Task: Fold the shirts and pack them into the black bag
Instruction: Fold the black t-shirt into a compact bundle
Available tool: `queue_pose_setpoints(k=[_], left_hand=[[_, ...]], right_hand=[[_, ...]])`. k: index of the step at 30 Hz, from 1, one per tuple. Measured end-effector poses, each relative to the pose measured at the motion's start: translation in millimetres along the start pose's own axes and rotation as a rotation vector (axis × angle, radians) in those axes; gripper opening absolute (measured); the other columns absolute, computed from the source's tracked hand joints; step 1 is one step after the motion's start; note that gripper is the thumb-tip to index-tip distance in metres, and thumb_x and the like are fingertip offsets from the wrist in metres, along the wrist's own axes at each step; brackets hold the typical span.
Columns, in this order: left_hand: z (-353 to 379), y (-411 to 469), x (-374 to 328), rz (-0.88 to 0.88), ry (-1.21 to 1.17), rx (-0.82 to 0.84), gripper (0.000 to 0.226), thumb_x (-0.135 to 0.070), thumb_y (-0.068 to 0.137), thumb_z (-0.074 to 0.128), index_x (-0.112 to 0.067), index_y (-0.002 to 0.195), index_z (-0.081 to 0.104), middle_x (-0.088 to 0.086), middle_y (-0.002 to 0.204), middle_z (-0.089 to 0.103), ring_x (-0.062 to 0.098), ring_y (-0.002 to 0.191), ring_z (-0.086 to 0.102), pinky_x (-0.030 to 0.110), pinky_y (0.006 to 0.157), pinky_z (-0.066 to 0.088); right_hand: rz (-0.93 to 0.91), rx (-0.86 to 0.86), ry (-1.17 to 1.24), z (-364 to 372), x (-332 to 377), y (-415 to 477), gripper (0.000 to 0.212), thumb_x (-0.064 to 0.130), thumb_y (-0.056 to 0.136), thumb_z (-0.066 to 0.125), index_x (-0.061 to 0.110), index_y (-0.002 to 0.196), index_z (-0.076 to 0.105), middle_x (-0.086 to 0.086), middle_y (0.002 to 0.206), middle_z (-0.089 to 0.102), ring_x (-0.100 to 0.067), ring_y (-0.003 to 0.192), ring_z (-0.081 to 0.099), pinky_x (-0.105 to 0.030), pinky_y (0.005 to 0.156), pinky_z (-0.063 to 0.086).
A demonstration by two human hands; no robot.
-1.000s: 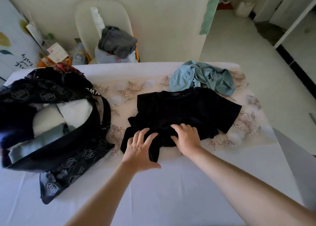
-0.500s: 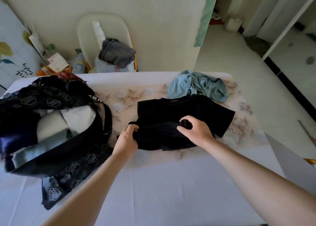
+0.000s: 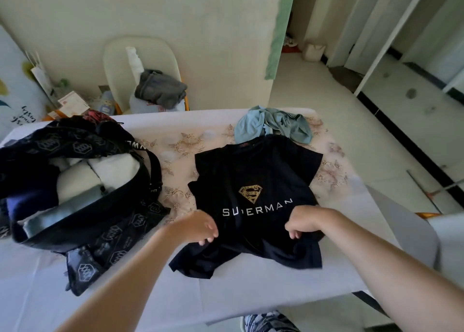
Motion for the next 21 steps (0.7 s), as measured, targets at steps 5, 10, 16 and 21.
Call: queue_pose_setpoints(k=[5,10,16,21], left_hand=[[34,20,3,0.148,0.568,-0.289,0.092,-0.046,0.073,0.070,-0.036,0.152,0.023,-0.006,0.150,0.031,0.022,0.139,0.027,0.042,0.117,0.024],[41,40,4,0.076,0.648,-0.324,0.049,-0.035,0.085,0.057,-0.034,0.134,0.051,-0.003,0.126,0.060,0.022,0.121,0.048,0.035,0.110,0.027],[25,34,-25,0.039,0.136,0.230,0.029,-0.047,0.078,0.067,-0.019,0.089,0.070,-0.007,0.085,0.066,0.015,0.081,0.060,0.028,0.077,0.050],[-13,62,-31,-0.052,-0.153,-0.155,0.018,-0.028,0.095,0.057,-0.018,0.099,0.071,-0.002,0.093,0.072,0.017,0.084,0.071,0.025,0.071,0.056]], right_hand=[[-0.235,-0.274,0.097,25,30,7,0.028,0.043,0.083,0.055,0.040,0.108,0.068,0.015,0.125,0.060,-0.014,0.119,0.054,-0.035,0.106,0.041],[-0.401,-0.275,0.040,51,55,27,0.061,0.060,0.071,0.063,0.041,0.129,0.056,0.013,0.140,0.044,-0.012,0.132,0.038,-0.039,0.112,0.033],[-0.444,-0.152,0.242,27,81,46,0.032,0.037,0.084,0.049,0.037,0.106,0.072,0.016,0.117,0.064,-0.009,0.116,0.056,-0.030,0.101,0.043],[-0.432,-0.324,0.171,-18,87,78,0.029,0.019,0.095,0.050,0.033,0.110,0.071,0.012,0.117,0.063,-0.013,0.104,0.063,-0.033,0.089,0.054]])
Point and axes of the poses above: each hand's wrist, its own y-axis towards the middle knuckle, its own z-axis out of the palm, x = y × z, the point moved 2 cm from there along y, towards the middle knuckle
